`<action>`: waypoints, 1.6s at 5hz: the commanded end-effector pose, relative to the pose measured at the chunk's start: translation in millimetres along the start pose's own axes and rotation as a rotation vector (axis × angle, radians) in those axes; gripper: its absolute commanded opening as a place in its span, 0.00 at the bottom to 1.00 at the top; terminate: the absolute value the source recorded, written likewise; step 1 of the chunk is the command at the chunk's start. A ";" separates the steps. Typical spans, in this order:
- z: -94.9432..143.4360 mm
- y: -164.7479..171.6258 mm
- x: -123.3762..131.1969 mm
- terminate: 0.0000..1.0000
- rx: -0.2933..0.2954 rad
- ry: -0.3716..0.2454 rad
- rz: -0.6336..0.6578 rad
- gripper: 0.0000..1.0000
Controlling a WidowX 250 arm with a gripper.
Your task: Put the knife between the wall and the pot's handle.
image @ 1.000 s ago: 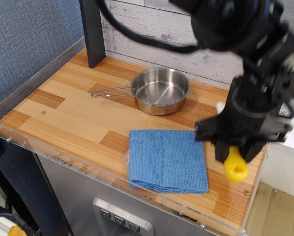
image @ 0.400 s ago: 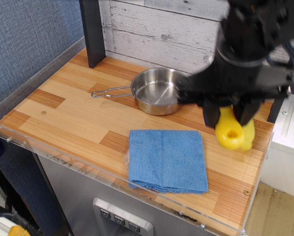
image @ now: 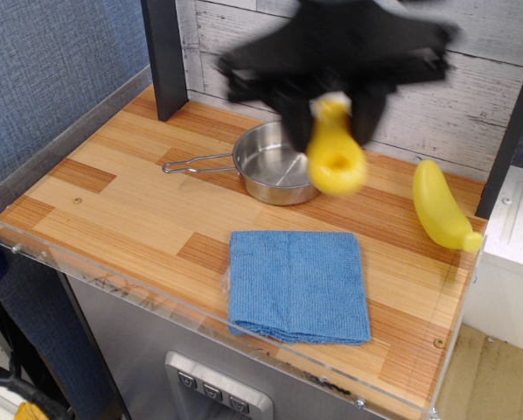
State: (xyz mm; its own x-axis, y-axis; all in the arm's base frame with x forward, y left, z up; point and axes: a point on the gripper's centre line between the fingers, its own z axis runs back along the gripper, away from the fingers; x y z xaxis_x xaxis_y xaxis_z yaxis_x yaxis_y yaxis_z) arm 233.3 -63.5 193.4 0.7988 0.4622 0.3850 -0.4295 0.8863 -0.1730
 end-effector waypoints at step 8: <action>-89.5 183.8 81.3 0.00 0.145 0.055 -0.008 0.00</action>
State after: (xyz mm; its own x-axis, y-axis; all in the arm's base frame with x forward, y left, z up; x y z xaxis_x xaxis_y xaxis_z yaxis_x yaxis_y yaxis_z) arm 259.1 140.7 96.3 0.8367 0.4613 0.2951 -0.4715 0.8809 -0.0403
